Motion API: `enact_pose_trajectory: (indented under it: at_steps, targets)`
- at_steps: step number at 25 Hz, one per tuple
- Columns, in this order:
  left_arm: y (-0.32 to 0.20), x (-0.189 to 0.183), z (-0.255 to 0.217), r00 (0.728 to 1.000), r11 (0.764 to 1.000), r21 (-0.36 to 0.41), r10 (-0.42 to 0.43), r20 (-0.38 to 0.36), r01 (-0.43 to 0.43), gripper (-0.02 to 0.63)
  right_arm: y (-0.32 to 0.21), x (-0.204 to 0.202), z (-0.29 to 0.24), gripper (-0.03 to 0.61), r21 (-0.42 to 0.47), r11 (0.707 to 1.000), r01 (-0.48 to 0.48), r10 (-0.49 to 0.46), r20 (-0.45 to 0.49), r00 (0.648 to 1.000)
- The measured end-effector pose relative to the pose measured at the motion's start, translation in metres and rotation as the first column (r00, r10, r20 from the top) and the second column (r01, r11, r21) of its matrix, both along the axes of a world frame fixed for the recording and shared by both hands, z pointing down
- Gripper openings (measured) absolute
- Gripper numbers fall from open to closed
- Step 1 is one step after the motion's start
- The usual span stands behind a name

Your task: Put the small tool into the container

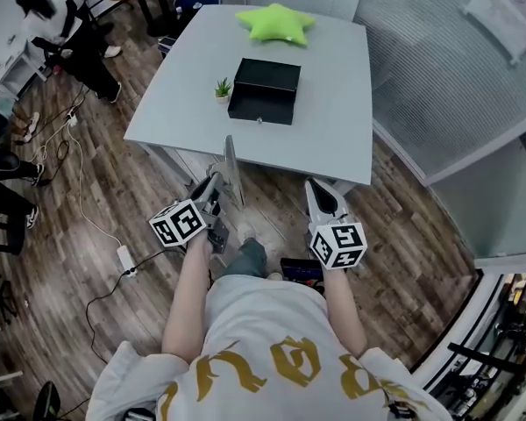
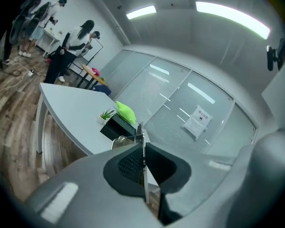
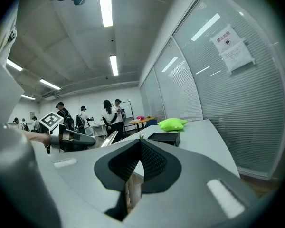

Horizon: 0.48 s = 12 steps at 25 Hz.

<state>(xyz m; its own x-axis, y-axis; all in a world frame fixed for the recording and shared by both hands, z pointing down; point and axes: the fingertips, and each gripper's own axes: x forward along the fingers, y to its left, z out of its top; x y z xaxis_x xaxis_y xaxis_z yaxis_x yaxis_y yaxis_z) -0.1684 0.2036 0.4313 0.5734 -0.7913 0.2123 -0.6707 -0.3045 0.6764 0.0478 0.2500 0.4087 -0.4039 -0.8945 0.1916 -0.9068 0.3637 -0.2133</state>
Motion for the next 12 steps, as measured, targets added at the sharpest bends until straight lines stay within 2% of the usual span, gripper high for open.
enact_pose_trajectory:
  at_steps: [3, 8, 12]
  targets:
    - [-0.021, 0.006, 0.010, 0.997, 0.999, -0.050, -0.025, -0.077, 0.021, 0.006, -0.016, 0.013, 0.006, 0.023, -0.013, 1.000, -0.024, 0.024, -0.007, 1.000]
    - [-0.086, 0.017, 0.033, 0.996, 0.996, -0.089, -0.032, -0.084, 0.025, 0.005, -0.066, 0.034, 0.028, 0.023, -0.056, 0.996, -0.065, 0.064, -0.019, 0.998]
    - [-0.146, 0.031, 0.054, 0.998, 0.991, -0.132, 0.004, -0.059, -0.012, 0.006, -0.119, 0.044, 0.046, 0.023, -0.106, 0.990, -0.092, 0.089, -0.034, 0.995]
